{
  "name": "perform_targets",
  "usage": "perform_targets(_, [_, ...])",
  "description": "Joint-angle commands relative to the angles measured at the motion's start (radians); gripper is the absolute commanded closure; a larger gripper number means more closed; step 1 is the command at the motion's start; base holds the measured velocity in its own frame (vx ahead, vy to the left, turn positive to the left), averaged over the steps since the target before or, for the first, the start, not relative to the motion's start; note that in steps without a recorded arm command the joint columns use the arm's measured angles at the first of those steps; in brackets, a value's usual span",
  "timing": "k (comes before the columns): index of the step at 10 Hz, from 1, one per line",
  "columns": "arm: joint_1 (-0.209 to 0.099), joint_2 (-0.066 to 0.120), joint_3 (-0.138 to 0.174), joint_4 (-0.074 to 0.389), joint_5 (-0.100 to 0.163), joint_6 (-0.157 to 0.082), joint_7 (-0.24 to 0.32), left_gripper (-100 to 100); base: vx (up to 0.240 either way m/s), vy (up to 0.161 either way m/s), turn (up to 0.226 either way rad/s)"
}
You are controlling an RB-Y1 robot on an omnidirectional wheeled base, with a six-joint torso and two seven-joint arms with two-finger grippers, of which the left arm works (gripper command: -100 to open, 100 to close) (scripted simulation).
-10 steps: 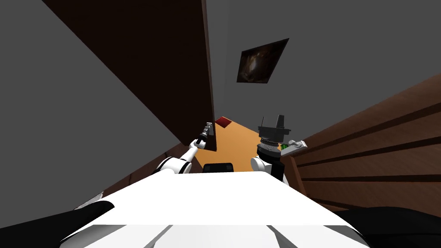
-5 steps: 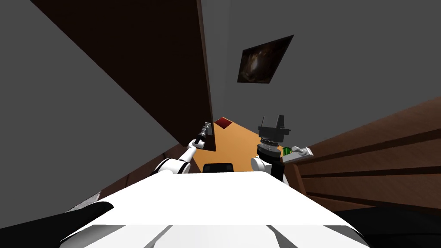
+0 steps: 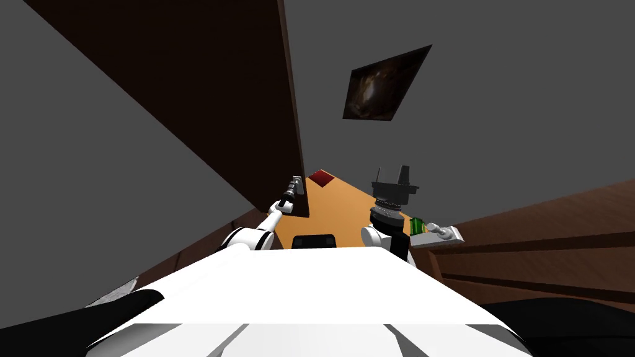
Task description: Push the door open
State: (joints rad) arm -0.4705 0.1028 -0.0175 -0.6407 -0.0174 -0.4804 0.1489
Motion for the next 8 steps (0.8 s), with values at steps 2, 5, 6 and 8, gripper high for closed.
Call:
perform_targets(2, [0.011, 0.02, 0.026, -0.014, 0.008, 0.008, -0.006, 100, 0.115, -0.139, 0.076])
perform_targets(5, [0.011, 0.025, 0.052, -0.021, 0.016, 0.01, -0.017, 100, 0.127, -0.127, 0.053])
perform_targets(6, [0.011, 0.029, 0.068, -0.019, 0.021, 0.011, -0.023, 100, 0.174, -0.145, 0.068])
perform_targets(8, [0.012, 0.032, 0.083, -0.018, 0.026, 0.012, -0.03, 100, 0.164, -0.176, 0.075])
